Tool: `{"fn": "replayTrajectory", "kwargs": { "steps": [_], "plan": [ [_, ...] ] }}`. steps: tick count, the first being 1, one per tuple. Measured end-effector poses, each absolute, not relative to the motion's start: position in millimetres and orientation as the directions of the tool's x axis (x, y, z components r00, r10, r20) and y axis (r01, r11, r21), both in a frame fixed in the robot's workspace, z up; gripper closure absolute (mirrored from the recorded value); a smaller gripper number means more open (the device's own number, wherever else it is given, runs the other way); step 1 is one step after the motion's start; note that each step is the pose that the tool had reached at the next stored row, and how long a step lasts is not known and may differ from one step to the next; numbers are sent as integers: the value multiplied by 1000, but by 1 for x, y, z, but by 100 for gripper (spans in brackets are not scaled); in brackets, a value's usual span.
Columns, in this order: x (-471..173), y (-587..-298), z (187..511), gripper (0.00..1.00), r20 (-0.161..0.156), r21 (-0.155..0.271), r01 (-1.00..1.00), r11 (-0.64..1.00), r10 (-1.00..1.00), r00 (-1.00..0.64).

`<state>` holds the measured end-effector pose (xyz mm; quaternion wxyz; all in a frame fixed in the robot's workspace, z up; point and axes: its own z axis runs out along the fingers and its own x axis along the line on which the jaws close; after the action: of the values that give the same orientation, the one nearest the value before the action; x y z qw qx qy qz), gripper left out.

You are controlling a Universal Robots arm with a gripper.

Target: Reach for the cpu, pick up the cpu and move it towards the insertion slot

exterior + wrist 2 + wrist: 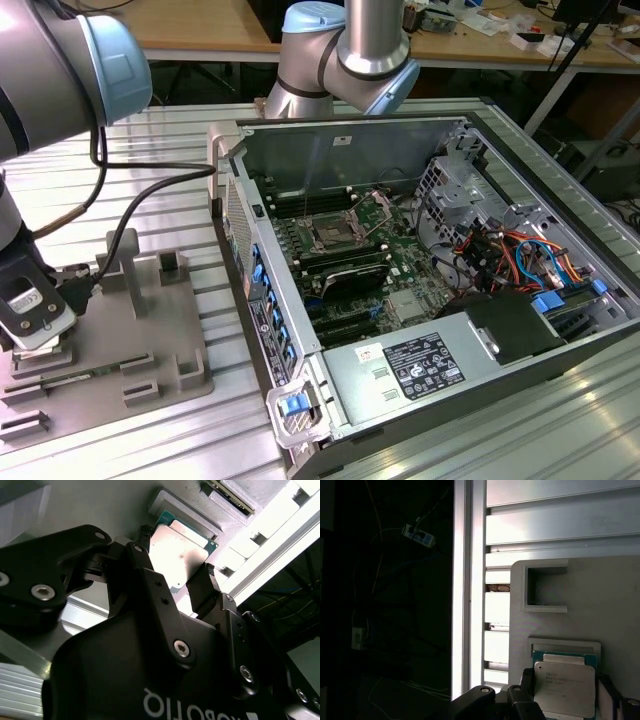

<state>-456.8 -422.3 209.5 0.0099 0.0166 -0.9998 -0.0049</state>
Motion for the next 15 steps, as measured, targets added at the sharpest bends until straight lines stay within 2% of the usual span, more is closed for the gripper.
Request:
{"fn": "replayTrajectory", "kwargs": {
  "steps": [15],
  "plan": [
    [-457,-422,213,45,20,10,-33,999,-33,-999]
  ]
}}
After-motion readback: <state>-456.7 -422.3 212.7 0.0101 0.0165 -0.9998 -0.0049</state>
